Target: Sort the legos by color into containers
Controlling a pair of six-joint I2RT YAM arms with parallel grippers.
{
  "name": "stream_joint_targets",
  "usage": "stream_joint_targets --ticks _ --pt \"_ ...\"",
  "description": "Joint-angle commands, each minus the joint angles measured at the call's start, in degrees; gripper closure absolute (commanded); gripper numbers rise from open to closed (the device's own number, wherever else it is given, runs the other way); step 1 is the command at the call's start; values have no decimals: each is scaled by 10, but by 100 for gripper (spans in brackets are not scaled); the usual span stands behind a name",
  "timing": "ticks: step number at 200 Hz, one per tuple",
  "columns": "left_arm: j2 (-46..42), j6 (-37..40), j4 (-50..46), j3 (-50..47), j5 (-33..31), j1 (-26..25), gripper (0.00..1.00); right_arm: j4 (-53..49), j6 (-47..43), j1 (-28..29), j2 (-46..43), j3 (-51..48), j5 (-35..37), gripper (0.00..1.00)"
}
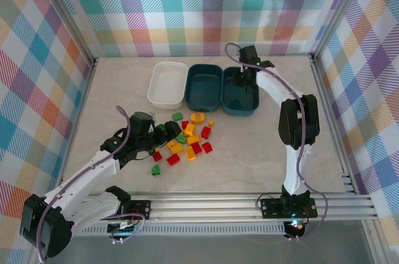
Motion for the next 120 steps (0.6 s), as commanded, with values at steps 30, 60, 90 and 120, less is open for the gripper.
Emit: stream_joint_targets --ticks 30,60,90,120 --pt "0 19 -11 27 -3 -8 0 -11 28 -1 -101 -35 13 43" --pt "8 20 -7 25 -10 -7 0 44 67 35 -215 -177 14 42" --pt "17 14 -1 5 -24 -8 0 93 102 141 -296 -338 6 40" --pt "2 -1 2 -34 -34 -8 0 81 118 242 -298 -414 -17 43"
